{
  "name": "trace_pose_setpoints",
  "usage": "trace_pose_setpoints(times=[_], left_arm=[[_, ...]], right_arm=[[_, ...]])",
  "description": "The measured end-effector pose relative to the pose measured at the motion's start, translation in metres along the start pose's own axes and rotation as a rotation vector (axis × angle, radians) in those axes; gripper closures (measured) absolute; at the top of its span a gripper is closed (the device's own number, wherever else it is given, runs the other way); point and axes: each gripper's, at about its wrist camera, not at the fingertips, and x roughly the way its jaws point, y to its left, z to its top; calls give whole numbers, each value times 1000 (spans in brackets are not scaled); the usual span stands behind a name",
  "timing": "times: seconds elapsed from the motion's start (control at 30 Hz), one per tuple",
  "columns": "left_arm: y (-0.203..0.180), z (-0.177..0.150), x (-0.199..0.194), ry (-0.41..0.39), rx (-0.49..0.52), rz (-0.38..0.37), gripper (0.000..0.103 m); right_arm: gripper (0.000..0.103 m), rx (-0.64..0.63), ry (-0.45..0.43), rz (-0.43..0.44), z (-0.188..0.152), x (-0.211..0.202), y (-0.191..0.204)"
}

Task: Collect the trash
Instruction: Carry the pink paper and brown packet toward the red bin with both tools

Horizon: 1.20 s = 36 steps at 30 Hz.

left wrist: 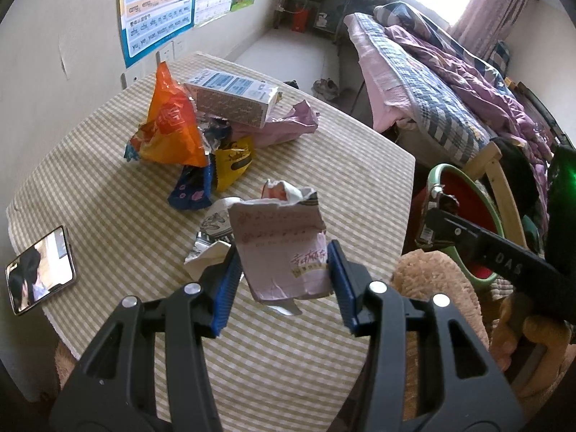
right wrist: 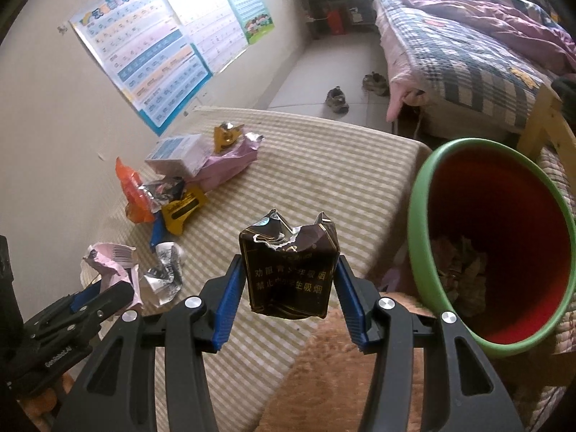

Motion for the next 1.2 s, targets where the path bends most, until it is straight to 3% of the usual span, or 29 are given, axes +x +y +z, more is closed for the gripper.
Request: trace_pose_setpoints(times=[0.67,1.2], left_arm=[[-23,-1,7,22,48,-15,58],[-57,18,8,-4,97,-66,58]], right_arm=[[54,66,-22,-22,0,-10,-29],[54,118,-39,-45,1,-18,-52]])
